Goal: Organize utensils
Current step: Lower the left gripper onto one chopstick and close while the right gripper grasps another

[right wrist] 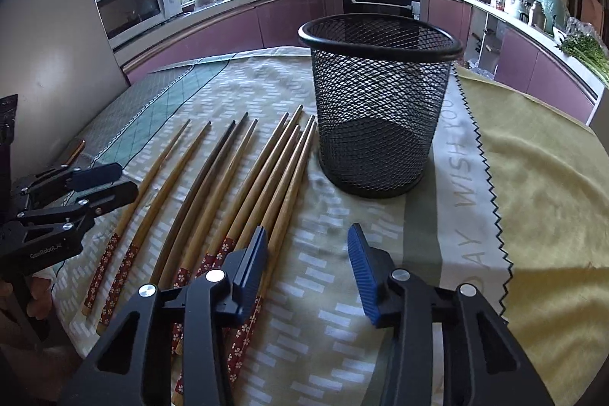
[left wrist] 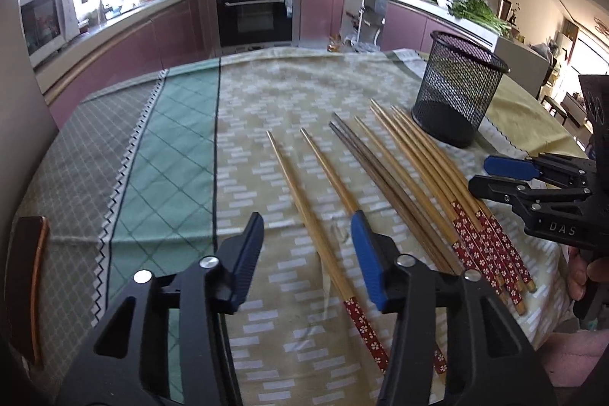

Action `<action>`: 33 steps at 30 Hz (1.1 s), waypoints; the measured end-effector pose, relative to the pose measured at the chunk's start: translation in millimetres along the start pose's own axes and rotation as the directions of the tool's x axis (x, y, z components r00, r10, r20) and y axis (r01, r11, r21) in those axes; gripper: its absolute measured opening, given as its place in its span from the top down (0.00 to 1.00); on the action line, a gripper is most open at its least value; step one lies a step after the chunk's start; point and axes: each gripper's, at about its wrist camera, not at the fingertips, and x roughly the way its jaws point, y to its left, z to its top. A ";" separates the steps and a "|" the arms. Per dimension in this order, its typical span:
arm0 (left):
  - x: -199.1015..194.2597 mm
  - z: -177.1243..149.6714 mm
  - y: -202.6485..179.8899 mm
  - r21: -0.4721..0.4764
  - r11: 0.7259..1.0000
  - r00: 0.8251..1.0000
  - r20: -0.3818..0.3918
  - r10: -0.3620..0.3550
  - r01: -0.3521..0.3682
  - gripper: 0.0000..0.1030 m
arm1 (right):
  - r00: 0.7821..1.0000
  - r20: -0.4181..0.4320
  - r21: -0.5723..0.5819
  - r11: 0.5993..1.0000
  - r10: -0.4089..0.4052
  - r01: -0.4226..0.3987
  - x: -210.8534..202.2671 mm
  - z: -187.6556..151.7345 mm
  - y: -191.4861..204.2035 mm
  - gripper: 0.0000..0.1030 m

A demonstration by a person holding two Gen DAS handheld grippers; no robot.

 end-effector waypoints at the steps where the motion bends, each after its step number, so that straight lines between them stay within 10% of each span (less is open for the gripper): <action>1: 4.6 0.2 0.7 0.000 1.000 1.000 -0.016 -0.006 0.006 0.60 | 1.000 -0.005 -0.003 1.000 0.000 0.000 0.8 1.2 -0.1 0.62; 17: 32.3 16.6 -4.1 -0.022 0.998 0.994 -0.090 -0.057 0.055 0.89 | 0.998 -0.061 -0.021 0.999 0.024 -0.026 22.9 23.1 0.9 0.92; 33: 4.2 18.5 4.7 -0.074 0.993 0.994 -0.051 -0.097 0.093 0.93 | 0.991 0.015 0.003 0.991 0.137 -0.137 -13.6 20.7 -9.8 0.95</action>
